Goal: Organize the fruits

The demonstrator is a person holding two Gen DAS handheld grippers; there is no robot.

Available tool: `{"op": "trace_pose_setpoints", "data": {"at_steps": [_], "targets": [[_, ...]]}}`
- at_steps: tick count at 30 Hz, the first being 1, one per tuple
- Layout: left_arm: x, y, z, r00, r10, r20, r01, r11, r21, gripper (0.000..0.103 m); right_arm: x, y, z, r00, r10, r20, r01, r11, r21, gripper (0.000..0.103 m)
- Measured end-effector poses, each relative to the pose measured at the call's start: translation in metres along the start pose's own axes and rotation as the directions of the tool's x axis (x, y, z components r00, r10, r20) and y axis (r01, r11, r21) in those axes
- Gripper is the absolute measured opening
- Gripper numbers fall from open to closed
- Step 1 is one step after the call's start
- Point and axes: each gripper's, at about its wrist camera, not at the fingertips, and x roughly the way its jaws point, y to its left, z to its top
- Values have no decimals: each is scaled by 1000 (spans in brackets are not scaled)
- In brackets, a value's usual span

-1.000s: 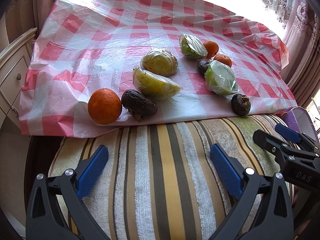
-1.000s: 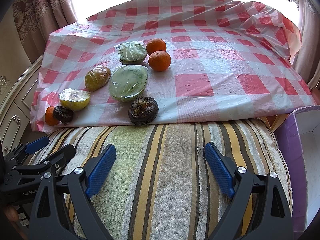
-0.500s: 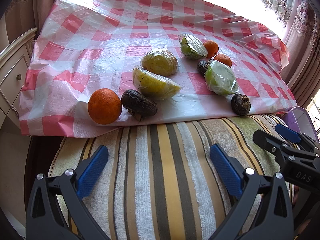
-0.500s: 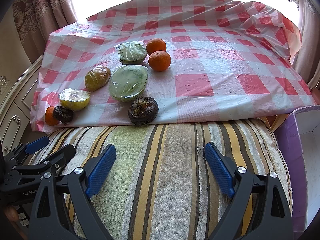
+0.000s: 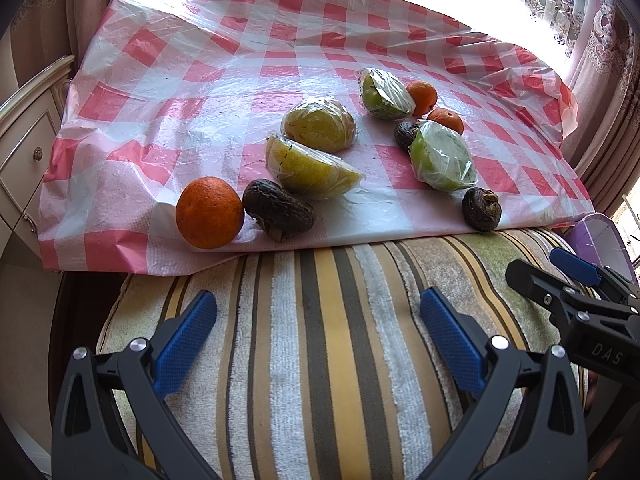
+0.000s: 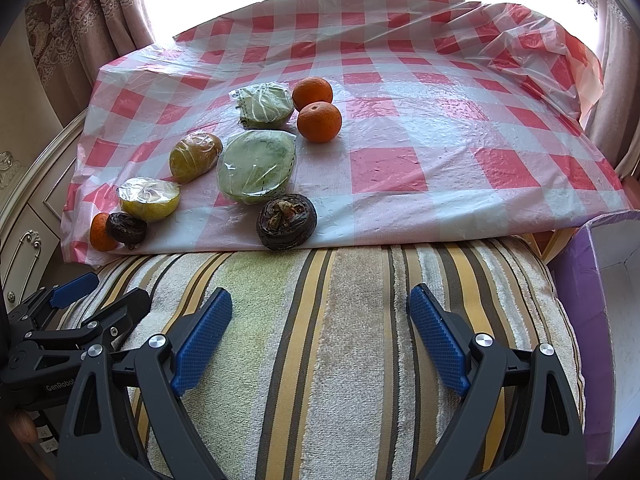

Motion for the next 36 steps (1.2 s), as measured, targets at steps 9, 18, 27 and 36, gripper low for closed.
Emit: {"op": "trace_pose_setpoints", "data": {"at_steps": [9,18,27,36], "targets": [[-6,6,8,1000,-17,16,18,1000,-25,102,2,-5,6,999,35,-23,-34,999,35,88],[-11,39,29,998,7,69,2,993,-121,84,12,0,25,996,71,-62,-75,995,-60,88],[-6,54,34,998,-15,68,26,988,-155,64,26,1,42,995,78,-61,-82,995,-54,87],[-7,62,34,995,-51,81,64,982,-176,60,33,10,47,990,128,-61,-133,987,-86,67]]}}
